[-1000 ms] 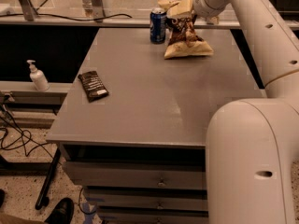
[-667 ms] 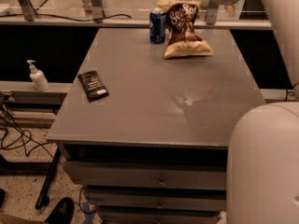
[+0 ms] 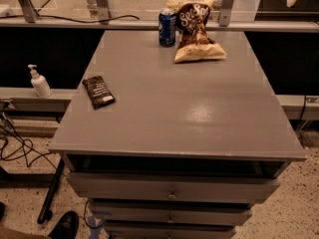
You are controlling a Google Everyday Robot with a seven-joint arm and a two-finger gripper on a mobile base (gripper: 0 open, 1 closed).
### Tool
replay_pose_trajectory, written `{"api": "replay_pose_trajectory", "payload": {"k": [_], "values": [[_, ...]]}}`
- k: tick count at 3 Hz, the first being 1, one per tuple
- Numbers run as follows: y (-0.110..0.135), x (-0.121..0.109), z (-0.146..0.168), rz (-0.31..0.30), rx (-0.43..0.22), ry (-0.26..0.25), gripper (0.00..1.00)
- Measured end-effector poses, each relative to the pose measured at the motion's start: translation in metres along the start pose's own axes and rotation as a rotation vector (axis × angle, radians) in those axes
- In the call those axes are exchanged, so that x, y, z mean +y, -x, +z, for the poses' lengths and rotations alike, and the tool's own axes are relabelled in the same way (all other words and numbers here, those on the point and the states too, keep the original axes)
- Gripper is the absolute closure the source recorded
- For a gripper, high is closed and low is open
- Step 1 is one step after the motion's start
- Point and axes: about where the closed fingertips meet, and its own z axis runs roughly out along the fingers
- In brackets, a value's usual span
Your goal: Move brown chip bag near pepsi can
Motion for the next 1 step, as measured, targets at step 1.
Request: {"api": "replay_pose_trajectory", "payload": {"k": [1], "values": [[0.0016, 0.0011, -0.0076, 0.070, 0.003, 0.005, 0.00]]}}
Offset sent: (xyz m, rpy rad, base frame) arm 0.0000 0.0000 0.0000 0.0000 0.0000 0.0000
